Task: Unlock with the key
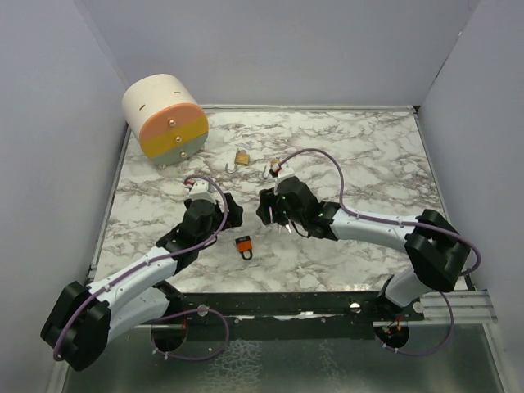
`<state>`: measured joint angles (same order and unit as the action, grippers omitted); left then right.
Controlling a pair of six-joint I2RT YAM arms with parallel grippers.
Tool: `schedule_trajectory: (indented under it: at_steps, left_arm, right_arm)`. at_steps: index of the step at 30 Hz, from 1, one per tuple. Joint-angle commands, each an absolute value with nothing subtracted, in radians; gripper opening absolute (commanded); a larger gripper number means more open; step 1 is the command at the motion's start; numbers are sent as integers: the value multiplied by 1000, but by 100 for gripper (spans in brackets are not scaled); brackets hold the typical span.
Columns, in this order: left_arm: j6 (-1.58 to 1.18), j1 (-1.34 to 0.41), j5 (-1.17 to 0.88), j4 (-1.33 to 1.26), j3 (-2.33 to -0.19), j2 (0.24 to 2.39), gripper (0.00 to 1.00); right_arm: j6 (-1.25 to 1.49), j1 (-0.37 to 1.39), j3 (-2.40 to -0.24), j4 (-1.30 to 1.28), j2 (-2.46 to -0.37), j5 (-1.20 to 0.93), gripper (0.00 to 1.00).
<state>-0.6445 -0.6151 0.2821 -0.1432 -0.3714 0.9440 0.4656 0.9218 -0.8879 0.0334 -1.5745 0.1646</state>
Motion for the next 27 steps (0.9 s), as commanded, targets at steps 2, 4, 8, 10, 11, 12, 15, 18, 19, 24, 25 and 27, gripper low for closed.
schedule_trajectory:
  at_steps: [2,4,8,10,11,12,15,18,19,24,25,27]
  left_arm:
    - [-637,-611,238,-172,-391,984,99]
    - [-637,-610,228,-183,-386,984,99]
    - [-632,-611,230,-183,-389,983,99]
    - [-625,-611,228,-173,-399,986,99]
    - [-623,-611,226,-172,-402,986,99]
    - [-620,-611,226,-172,-403,985,99]
    - [-625,-611,227,-171,-402,981,99]
    - [-631,-611,224,-176,-395,977,99]
    - [-631,-610,225,-176,-393,977,99]
    - [-629,-611,231,-171,-391,973,99]
    - [-630,-610,232,-169,-391,970,99]
    - [-631,-611,230,-169,-388,968,99]
  right_arm:
    - [363,925,-954,-61,-1579,280,57]
    - [348,925,-963,-84,-1605,296,55]
    - [338,916,-966,-100,-1647,305,52]
    - [332,908,-968,-97,-1661,296,51]
    - [330,906,-966,-93,-1665,296,51]
    - [328,903,-965,-88,-1672,295,51]
    - [320,888,-974,-90,-1697,285,50]
    - [309,877,-980,-88,-1723,279,50]
    - [307,874,-980,-85,-1729,275,49]
    - [304,855,-979,-76,-1759,260,46]
    - [304,851,-979,-73,-1761,254,45]
    - [303,845,-975,-64,-1764,248,43]
